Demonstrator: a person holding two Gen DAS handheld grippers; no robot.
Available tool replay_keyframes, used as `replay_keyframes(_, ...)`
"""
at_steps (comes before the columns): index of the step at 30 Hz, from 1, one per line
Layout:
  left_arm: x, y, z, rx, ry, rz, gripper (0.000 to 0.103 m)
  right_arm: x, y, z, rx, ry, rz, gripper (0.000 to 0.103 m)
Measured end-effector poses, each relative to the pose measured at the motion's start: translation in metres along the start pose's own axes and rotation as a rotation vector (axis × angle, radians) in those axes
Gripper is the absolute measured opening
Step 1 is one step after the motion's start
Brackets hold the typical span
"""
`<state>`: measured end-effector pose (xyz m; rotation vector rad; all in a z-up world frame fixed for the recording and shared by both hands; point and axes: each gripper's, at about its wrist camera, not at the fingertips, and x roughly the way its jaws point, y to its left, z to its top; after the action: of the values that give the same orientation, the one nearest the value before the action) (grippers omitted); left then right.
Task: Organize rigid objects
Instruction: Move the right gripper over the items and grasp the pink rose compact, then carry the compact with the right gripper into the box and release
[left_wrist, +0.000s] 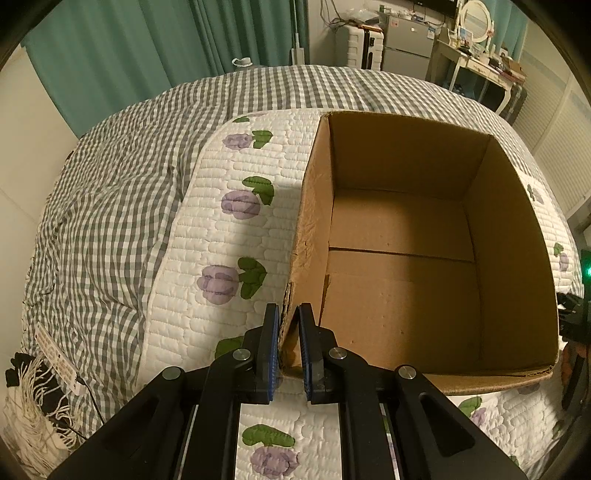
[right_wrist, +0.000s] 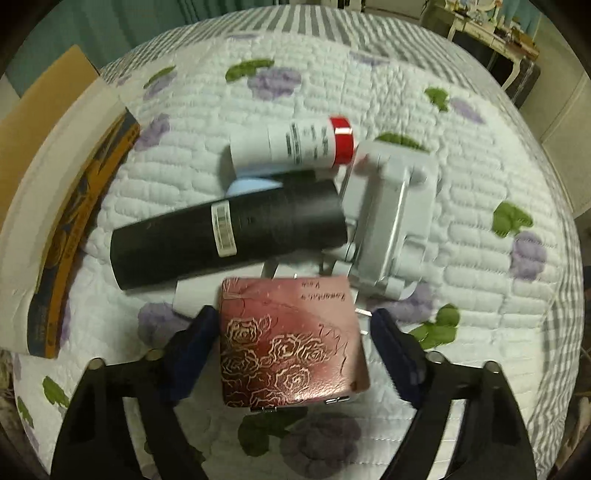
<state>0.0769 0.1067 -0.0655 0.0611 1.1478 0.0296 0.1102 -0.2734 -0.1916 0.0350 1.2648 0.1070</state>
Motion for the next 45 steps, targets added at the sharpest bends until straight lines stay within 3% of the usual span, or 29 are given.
replay_keyframes(8, 0.0, 0.0, 0.0, 0.002, 0.002, -0.001, 0.01, -0.016, 0.001, -0.011, 0.002, -0.05, 0.022, 0.072)
replay_keyframes(15, -0.001, 0.0, 0.0, 0.003, 0.003, -0.012, 0.01, -0.067, 0.013, -0.012, -0.017, -0.163, 0.026, 0.072)
replay_keyframes(21, 0.001, 0.002, 0.001, 0.01, 0.014, -0.02, 0.01, -0.137, 0.064, 0.014, -0.144, -0.331, 0.06, 0.072)
replay_keyframes(25, 0.001, 0.003, 0.001, 0.01, 0.019, -0.025, 0.01, -0.166, 0.121, 0.031, -0.261, -0.396, 0.138, 0.072)
replay_keyframes(30, -0.003, -0.002, 0.0, 0.025, 0.014, -0.017, 0.01, -0.158, 0.188, 0.039, -0.372, -0.39, 0.185, 0.072)
replay_keyframes(34, -0.007, -0.006, 0.0, 0.031, 0.012, -0.014, 0.009, -0.132, 0.219, 0.041, -0.414, -0.34, 0.188, 0.072)
replay_keyframes(42, -0.013, -0.016, -0.005, 0.037, 0.014, -0.039, 0.008, -0.099, 0.23, 0.033, -0.421, -0.287, 0.169, 0.073)
replay_keyframes(43, -0.013, -0.017, -0.005, 0.036, 0.014, -0.042, 0.008, -0.1, 0.228, 0.032, -0.423, -0.288, 0.174, 0.075)
replay_keyframes(45, -0.015, -0.018, -0.005, 0.034, 0.012, -0.05, 0.008, -0.109, 0.222, 0.03, -0.406, -0.321, 0.174, 0.09)
